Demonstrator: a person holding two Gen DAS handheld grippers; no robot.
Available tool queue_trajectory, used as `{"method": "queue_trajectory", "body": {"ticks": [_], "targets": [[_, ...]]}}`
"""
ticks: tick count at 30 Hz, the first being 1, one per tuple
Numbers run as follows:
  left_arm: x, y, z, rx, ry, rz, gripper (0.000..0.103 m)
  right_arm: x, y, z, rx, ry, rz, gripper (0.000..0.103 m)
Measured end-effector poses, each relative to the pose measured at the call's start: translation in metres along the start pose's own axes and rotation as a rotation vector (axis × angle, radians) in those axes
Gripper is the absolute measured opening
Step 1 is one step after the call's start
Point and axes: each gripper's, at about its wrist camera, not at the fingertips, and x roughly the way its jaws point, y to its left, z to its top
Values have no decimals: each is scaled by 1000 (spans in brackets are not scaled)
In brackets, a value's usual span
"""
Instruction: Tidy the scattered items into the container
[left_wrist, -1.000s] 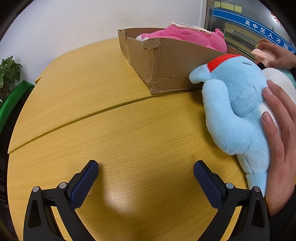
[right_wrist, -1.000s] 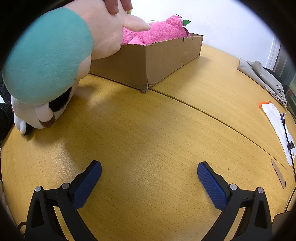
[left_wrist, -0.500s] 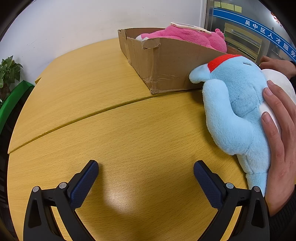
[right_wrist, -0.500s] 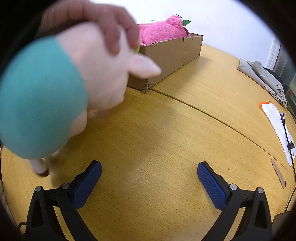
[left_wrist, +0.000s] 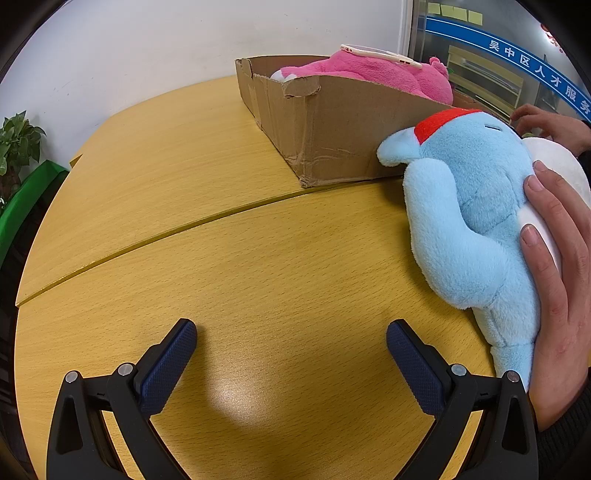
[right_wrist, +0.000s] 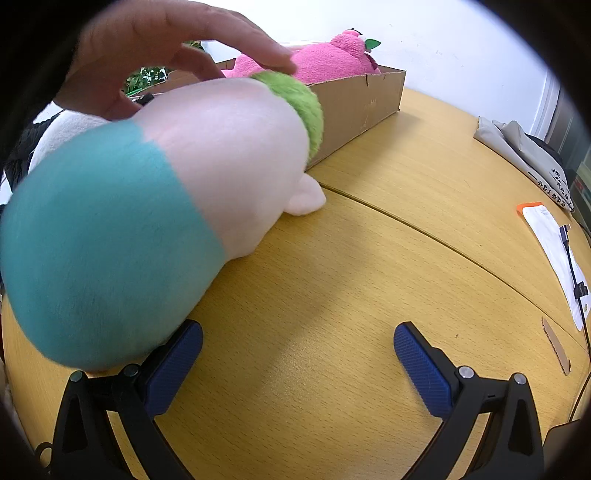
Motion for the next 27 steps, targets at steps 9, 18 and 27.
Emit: {"method": "queue_trajectory", "body": {"ticks": [9,18,27], "targets": [[0,0,0,1,0,-1,103,0,0,0,-2,0,1,103],[0,0,0,3,0,-2,103,0,0,0,-3,0,3,103],[0,0,0,4,0,-3,103,2,-10,2,51,1,-38,103]]}}
